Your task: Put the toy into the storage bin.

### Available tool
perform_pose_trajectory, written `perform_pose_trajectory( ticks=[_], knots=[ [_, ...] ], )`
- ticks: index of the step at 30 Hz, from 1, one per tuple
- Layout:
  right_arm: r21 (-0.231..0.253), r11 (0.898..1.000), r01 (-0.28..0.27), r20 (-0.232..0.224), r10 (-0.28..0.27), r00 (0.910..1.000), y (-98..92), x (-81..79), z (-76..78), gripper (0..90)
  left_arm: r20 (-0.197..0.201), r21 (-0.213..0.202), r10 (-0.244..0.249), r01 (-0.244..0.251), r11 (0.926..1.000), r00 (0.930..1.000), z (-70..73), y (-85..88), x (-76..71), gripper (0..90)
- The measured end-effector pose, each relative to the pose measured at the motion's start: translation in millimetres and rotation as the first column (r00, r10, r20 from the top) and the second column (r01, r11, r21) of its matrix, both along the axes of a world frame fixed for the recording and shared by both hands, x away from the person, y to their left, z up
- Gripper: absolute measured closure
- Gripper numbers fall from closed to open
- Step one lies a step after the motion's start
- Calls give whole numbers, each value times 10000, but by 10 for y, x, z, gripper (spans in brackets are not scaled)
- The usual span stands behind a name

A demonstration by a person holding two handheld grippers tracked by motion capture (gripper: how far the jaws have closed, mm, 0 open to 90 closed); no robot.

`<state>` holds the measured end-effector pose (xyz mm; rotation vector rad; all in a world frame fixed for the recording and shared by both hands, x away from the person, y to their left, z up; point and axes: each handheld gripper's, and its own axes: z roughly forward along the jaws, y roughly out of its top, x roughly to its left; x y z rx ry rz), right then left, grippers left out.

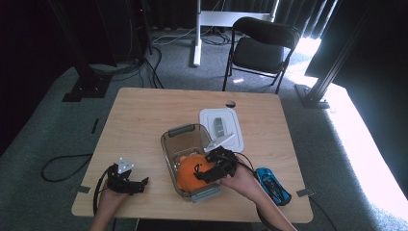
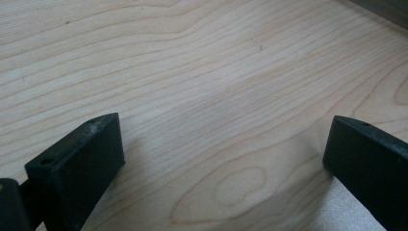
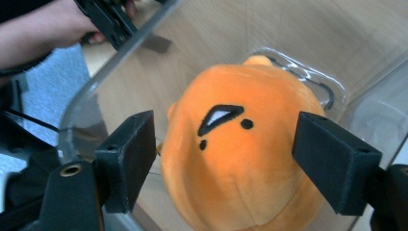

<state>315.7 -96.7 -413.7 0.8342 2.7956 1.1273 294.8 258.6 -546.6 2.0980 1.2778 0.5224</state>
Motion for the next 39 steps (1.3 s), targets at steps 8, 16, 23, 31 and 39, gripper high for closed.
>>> perform_pose_trajectory(
  ticks=[8,16,23,31,39],
  knots=[
    [593,9977,319,275,-336,9991,-143,-12,46,194,0,0,-1,1,10000,10000,0,0,0,9],
    [667,9951,732,534,-768,9956,-265,-34,56,119,0,0,0,0,10000,10000,0,0,0,8],
    [858,9902,1098,631,-1153,9913,-395,-52,73,123,-6,-2,4,-4,10000,10000,0,-1,0,8],
    [1150,9810,1563,414,-1619,9859,-577,-64,59,131,2,0,1,-1,10000,10000,0,0,0,8],
    [1305,9674,2171,655,-2269,9717,-821,-98,52,132,7,-3,3,-3,10000,10000,-1,0,0,8]
  ],
)
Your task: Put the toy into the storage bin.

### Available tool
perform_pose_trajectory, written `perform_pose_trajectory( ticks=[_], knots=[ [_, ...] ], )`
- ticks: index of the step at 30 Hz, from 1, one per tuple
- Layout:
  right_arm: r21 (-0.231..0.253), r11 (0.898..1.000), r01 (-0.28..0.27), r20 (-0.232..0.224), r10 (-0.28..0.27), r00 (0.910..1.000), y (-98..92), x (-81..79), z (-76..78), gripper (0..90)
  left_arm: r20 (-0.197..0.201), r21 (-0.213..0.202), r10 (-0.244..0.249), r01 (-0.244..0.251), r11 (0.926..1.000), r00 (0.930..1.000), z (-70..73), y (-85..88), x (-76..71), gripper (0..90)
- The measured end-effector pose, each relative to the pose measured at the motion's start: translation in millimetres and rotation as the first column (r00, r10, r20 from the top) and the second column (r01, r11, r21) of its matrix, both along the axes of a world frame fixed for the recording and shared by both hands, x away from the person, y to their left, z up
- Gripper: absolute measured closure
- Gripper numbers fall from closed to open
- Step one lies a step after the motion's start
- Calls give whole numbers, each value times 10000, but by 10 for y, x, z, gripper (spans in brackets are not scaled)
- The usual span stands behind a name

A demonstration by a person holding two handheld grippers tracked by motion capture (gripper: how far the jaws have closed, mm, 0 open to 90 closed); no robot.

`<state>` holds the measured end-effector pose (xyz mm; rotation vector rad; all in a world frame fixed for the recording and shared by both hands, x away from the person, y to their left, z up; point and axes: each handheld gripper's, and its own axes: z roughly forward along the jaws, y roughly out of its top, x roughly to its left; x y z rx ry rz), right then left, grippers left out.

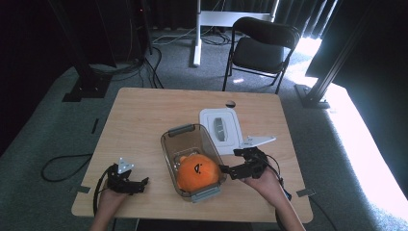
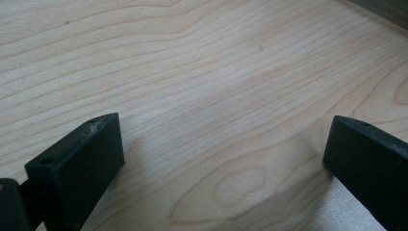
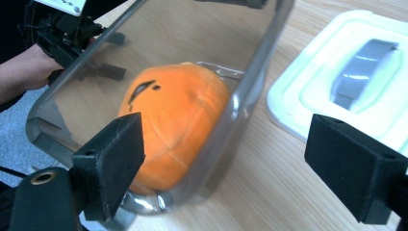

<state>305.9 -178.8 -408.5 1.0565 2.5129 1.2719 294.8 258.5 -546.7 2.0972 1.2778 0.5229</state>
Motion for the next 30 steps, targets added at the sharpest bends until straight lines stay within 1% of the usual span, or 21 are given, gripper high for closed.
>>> perform_pose_trajectory(
  ticks=[3,6,14,20,25,30],
  knots=[
    [77,9997,231,69,-231,9997,-88,-10,-18,132,-6,-1,12,-12,10000,10000,1,-1,0,8],
    [40,9991,423,142,-423,9990,-162,-24,-45,132,8,-10,6,-6,10000,10000,-1,-1,0,8],
    [-5,9954,963,116,-963,9953,-352,-44,-138,132,4,-2,0,0,10000,10000,0,0,0,8],
    [-67,9899,1419,220,-1418,9897,-487,-62,-219,132,5,-3,1,-1,10000,10000,0,0,0,8],
    [-160,9820,1880,326,-1874,9817,-603,-70,-289,132,7,-1,0,0,10000,10000,0,0,0,8],
    [-223,9771,2117,144,-2115,9773,-699,-77,-373,132,8,-5,2,-2,10000,10000,-1,0,0,9]
  ],
)
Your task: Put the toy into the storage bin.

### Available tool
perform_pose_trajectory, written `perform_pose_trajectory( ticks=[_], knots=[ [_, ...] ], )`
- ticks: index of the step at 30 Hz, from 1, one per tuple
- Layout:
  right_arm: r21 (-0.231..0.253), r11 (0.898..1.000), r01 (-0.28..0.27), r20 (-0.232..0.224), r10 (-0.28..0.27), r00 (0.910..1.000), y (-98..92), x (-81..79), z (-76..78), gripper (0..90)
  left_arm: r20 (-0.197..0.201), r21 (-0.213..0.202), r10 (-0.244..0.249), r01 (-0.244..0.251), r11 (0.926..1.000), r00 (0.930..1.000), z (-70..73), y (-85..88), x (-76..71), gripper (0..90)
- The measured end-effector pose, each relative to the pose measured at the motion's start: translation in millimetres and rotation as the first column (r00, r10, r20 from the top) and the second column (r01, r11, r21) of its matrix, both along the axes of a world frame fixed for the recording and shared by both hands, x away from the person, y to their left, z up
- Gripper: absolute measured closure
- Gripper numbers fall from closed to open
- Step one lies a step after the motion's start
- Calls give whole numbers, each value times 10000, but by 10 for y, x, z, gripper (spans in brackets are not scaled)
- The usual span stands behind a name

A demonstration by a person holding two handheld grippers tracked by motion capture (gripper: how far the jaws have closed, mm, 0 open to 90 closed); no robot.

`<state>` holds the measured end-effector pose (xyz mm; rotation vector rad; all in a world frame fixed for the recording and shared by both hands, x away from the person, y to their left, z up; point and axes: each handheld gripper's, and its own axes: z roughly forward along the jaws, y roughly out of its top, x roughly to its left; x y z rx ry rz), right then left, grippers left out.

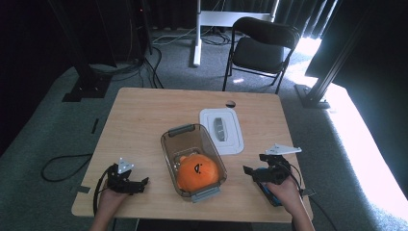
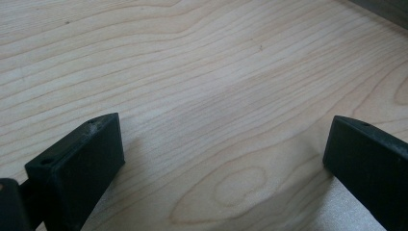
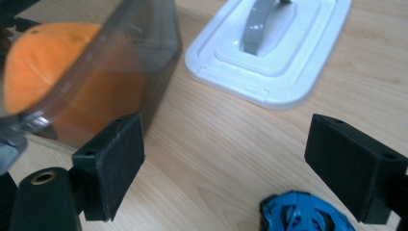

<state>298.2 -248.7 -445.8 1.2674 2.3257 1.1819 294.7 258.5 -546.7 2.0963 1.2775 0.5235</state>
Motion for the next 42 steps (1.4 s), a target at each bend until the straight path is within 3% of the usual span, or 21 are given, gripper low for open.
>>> perform_pose_trajectory(
  ticks=[4,9,19,21,23,27,39,42],
  knots=[
    [91,9995,306,-36,-306,9995,-95,-11,-65,123,1,0,0,0,10000,10000,0,0,0,8],
    [-336,9972,662,128,-658,9977,-177,-40,-158,116,5,-24,14,-14,10000,10000,-1,-2,0,8],
    [-911,9873,1304,-318,-1337,9905,-363,-76,-437,117,-4,9,-11,11,10000,10000,0,1,0,9],
    [-1081,9868,1205,-406,-1255,9913,-389,-98,-496,118,-4,11,-8,8,10000,10000,1,1,0,8],
    [-1558,9797,1266,-425,-1347,9900,-407,-128,-564,118,-5,11,-7,7,10000,10000,1,1,0,8],
    [-1866,9742,1270,-716,-1424,9872,-466,-171,-679,118,-5,8,-12,12,10000,10000,0,1,0,8],
    [-2466,9631,1079,-1111,-1386,9841,-487,-195,-867,142,-4,12,-9,9,10000,10000,1,1,0,8],
    [-2540,9609,1105,-1030,-1404,9847,-475,-195,-890,143,-5,11,-8,8,10000,10000,1,1,0,8]
  ],
)
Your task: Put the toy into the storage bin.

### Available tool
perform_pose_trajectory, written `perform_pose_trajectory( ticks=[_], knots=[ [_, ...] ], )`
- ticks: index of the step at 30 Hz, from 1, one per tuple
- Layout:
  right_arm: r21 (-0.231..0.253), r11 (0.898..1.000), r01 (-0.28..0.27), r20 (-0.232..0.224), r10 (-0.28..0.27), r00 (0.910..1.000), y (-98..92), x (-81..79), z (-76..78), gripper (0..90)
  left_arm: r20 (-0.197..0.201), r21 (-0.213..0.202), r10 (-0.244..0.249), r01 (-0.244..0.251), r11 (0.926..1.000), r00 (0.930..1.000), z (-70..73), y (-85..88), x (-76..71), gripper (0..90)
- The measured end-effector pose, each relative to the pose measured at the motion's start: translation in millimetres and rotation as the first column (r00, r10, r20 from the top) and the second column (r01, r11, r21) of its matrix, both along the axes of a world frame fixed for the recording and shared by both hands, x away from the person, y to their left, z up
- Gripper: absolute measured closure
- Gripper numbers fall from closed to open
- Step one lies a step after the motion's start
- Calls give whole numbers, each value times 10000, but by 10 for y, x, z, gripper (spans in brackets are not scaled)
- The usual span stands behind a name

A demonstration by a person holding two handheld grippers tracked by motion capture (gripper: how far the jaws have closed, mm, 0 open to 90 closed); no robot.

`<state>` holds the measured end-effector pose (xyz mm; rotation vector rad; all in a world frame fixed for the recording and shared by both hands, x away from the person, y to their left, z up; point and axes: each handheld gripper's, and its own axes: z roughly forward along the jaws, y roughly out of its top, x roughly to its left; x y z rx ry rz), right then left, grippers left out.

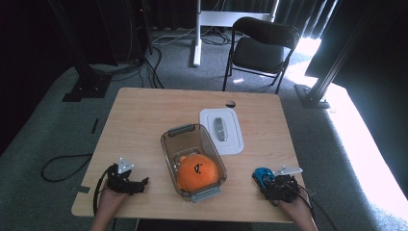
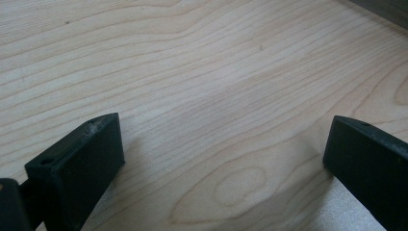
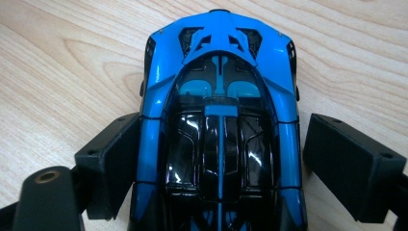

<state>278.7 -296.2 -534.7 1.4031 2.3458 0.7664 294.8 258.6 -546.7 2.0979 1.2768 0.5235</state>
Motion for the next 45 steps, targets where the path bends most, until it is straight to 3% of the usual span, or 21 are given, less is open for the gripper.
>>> perform_pose_trajectory(
  ticks=[8,13,20,31,33,35,45],
  knots=[
    [-21,10000,-54,134,54,9999,24,-5,-4,177,-3,4,-2,2,10000,10000,0,0,0,8],
    [207,9998,6,548,-17,9985,-2,-40,-35,191,-6,-1,6,-6,10000,10000,0,-1,-1,9],
    [233,9997,-75,617,61,9981,46,12,-25,248,-1,-1,-5,5,10000,10000,0,0,0,8],
    [337,9988,369,175,-375,9991,121,85,43,247,0,-2,1,-1,10000,10000,0,0,0,8],
    [180,9990,417,234,-421,9988,141,111,88,247,0,-1,2,-2,10000,10000,0,0,0,8],
    [453,9984,339,158,-347,9993,131,130,136,247,1,-3,3,-3,10000,10000,0,0,0,8],
    [734,9972,120,874,-184,9960,212,145,581,248,2,-10,8,-8,10000,10000,0,-1,0,8]
  ],
)
